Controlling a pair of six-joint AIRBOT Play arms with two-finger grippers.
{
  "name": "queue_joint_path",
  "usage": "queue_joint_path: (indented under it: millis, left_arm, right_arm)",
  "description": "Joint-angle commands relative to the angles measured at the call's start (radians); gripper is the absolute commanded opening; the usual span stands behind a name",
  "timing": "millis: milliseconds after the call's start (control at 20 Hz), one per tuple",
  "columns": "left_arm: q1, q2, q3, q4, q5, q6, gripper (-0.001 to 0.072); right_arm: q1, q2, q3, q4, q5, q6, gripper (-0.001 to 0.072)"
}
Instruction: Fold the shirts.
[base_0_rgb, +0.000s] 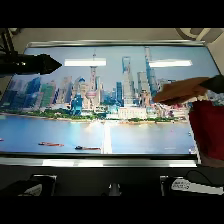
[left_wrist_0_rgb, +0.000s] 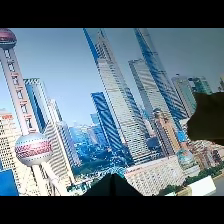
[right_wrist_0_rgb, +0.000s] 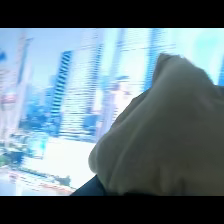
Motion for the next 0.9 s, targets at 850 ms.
queue_joint_path:
  millis: [850]
  left_arm:
    - [-0.002, 0.000, 0.000, 0.002, 0.014, 0.056, 0.0026]
  right_arm:
    - [-0.510, 0.266, -0.347, -0.616, 0.232, 0.098, 0.0020]
